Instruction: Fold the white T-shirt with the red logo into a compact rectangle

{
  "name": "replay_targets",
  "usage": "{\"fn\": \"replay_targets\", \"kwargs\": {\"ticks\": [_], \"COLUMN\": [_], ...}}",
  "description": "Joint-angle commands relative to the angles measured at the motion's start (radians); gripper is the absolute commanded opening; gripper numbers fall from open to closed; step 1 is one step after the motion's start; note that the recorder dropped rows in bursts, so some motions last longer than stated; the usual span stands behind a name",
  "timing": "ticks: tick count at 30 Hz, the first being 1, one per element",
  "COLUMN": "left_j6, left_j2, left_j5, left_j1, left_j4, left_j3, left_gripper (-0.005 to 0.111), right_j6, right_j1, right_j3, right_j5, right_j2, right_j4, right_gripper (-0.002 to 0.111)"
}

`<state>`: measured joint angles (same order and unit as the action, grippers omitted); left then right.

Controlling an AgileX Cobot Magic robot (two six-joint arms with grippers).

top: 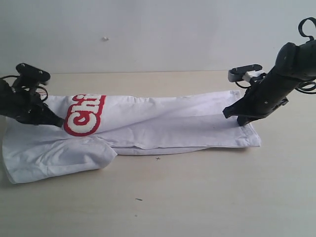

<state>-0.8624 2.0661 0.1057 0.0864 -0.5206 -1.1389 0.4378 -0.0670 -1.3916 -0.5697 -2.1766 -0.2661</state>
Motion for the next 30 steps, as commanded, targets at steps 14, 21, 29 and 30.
{"fn": "replay_targets", "kwargs": {"ticks": [14, 21, 29, 30], "left_j6": [0.205, 0.176, 0.107, 0.083], "left_j2": [0.119, -0.029, -0.217, -0.222], "left_j5": [-0.088, 0.151, 0.426, 0.454], "left_j1": [-0.021, -0.012, 0.015, 0.019], "left_j4": [-0.01, 0.052, 0.061, 0.059], "left_j3": [-0.144, -0.144, -0.095, -0.082], "left_gripper": [0.0, 0.007, 0.012, 0.012], "right_j6": [0.036, 0.036, -0.027, -0.075], "right_j1": [-0.004, -0.004, -0.006, -0.008], "right_j3": [-0.003, -0.003, -0.003, -0.003], "right_j5": [-0.003, -0.01, 0.014, 0.032], "right_j2": [-0.022, -0.022, -0.001, 0.001], "right_j4": [0.017, 0.019, 0.117, 0.147], "right_gripper": [0.0, 0.0, 0.0, 0.0]}}
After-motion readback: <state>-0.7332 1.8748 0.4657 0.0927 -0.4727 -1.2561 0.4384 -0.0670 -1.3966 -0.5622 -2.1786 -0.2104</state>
